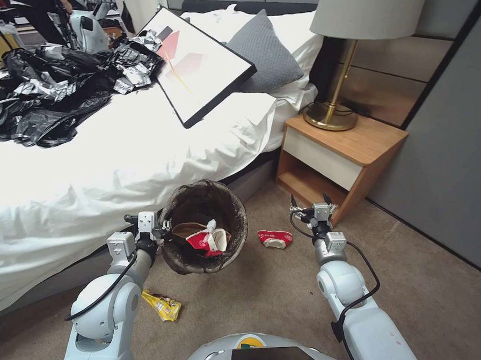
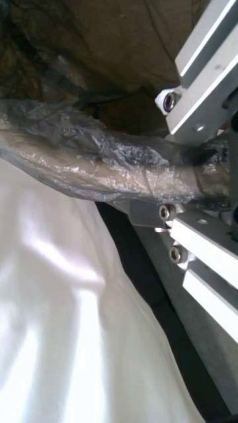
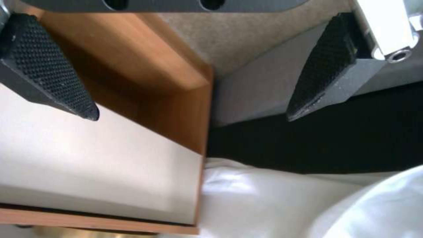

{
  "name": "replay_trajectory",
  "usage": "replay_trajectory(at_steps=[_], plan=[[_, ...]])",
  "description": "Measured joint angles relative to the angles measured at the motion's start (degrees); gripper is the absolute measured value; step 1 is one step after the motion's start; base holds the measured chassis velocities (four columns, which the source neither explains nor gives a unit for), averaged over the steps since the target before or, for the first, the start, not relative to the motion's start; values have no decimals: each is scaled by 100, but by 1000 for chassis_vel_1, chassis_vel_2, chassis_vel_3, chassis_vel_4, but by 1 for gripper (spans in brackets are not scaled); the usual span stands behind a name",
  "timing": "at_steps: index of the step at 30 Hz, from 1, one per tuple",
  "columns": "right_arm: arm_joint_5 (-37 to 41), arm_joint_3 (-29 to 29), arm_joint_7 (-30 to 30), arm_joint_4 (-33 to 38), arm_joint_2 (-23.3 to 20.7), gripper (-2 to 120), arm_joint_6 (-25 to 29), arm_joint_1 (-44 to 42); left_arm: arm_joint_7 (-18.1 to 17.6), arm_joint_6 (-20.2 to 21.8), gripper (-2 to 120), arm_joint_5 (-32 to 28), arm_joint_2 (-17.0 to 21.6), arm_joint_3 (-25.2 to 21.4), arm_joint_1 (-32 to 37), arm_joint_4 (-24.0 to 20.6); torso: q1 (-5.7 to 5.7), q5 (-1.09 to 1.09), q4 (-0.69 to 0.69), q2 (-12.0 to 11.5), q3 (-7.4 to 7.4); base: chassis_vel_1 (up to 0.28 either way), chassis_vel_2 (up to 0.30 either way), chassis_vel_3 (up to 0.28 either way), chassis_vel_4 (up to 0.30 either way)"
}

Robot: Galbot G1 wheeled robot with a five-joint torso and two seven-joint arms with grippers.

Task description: Pick up the trash bin, then pick up the garbage from the floor and place it into the trash bin.

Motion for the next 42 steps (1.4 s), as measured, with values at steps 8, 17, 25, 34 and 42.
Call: replay_trajectory(at_steps=[8,17,25,34,42], plan=[[247,-168,-198,2,-310,100,-517,34,-9,-55,0,37,49,-29,9,6,0,0,0,0,0,27,24,22,28],[2296,-1319,-447,-341,-2334,100,-2275,1088,25,-12,0,24,58,-95,62,-83,0,1,0,0,1,0,0,0,0],[3560,-2380,-813,-923,-2973,100,-3303,2343,-37,-3,0,19,-17,-78,74,-162,0,1,1,0,1,0,0,0,0],[3845,-3501,-1302,-1850,-3022,100,-3714,3419,-4,0,0,98,-29,-93,50,-159,1,0,0,0,0,0,0,0,0],[3640,-4357,-1433,-2501,-2876,100,-3673,3976,45,1,0,174,-57,-71,23,-98,1,-1,0,0,1,0,0,0,0]])
